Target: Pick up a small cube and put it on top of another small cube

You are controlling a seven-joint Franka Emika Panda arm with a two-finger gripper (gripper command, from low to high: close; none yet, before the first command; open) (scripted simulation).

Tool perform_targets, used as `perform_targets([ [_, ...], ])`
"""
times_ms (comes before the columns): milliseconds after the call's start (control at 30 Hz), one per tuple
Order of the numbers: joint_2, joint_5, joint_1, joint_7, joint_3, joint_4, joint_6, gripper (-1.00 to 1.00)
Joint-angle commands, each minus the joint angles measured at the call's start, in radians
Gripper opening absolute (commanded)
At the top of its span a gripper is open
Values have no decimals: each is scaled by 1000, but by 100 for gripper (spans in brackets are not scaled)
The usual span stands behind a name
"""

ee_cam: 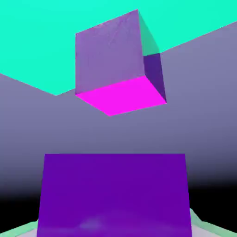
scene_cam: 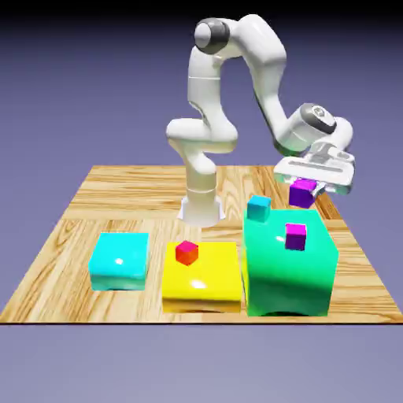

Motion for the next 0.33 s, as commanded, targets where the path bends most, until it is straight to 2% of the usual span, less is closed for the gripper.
perform_targets([
  [0, 36, -37, 0, 14, -10, 5, -15, -100],
  [200, 236, -228, 2, 83, -64, 34, -104, -100],
  [233, 236, -228, 2, 83, -64, 34, -104, 100],
  [300, 200, -193, 2, 71, -54, 29, -88, 100],
])
